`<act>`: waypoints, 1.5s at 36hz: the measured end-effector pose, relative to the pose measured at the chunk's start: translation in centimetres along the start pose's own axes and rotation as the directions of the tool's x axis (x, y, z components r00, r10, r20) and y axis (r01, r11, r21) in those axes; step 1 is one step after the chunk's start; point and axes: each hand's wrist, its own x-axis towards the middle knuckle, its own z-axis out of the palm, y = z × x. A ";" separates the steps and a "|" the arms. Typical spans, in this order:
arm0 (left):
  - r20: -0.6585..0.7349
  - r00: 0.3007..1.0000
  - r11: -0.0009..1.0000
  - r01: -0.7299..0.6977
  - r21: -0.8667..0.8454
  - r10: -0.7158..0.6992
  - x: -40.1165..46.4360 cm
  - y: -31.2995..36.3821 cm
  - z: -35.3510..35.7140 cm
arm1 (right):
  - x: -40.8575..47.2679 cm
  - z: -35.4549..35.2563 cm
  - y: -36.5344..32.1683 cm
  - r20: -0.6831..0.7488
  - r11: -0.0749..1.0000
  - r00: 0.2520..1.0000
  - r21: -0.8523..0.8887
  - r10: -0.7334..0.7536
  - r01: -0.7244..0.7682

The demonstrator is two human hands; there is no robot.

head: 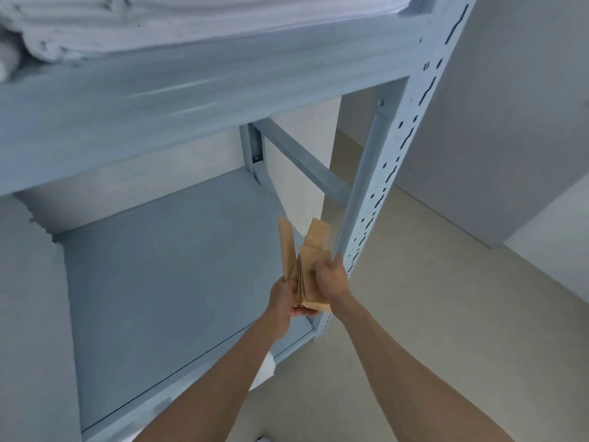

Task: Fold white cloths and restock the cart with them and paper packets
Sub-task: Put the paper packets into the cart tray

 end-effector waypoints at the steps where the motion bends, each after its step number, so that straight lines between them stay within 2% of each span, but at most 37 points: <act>1: 0.003 1.000 1.000 -0.004 0.008 0.004 -0.2 -0.3 0.8 | -0.2 -1.0 0.3 -0.010 1.000 1.000 0.023 0.009 -0.009; 11: -0.006 0.992 0.992 -0.125 0.033 0.125 -5.0 -6.5 12.0 | -3.5 -14.3 7.3 0.022 0.965 1.000 0.262 0.020 -0.026; 14: 0.044 0.987 0.988 -0.154 -0.018 0.155 -7.0 -9.3 17.0 | -4.6 -19.3 9.7 0.019 0.954 1.000 0.298 -0.015 0.009; 18: 0.121 0.976 0.983 -0.181 -0.004 0.181 -8.4 -11.4 22.1 | -5.4 -24.4 11.8 -0.023 0.939 0.999 0.341 -0.040 0.046; 23: 0.193 0.956 0.973 -0.228 0.021 0.220 -9.0 -12.4 28.9 | -5.4 -31.6 13.3 -0.074 0.924 0.993 0.365 -0.096 0.116; 27: 0.238 0.939 0.963 -0.266 0.041 0.249 -7.7 -11.9 34.1 | -3.7 -36.5 13.9 -0.092 0.910 0.993 0.399 -0.077 0.107; 34: 0.312 0.900 0.934 -0.346 0.089 0.304 -2.0 -10.3 42.3 | 2.4 -43.7 14.8 -0.083 0.908 0.995 0.413 -0.048 0.078; 43: 0.384 0.904 0.964 -0.243 0.103 0.187 11.5 -7.2 55.3 | 16.4 -53.3 12.7 -0.288 0.930 0.958 0.358 0.021 0.087; 47: 0.401 0.902 0.967 -0.225 0.120 0.161 16.9 -4.6 60.3 | 22.4 -57.5 10.1 -0.315 0.928 0.948 0.365 0.049 0.073; 54: 0.334 0.928 0.965 -0.224 0.140 0.167 24.8 1.0 64.0 | 31.2 -61.2 5.4 -0.330 0.902 0.944 0.416 0.031 0.116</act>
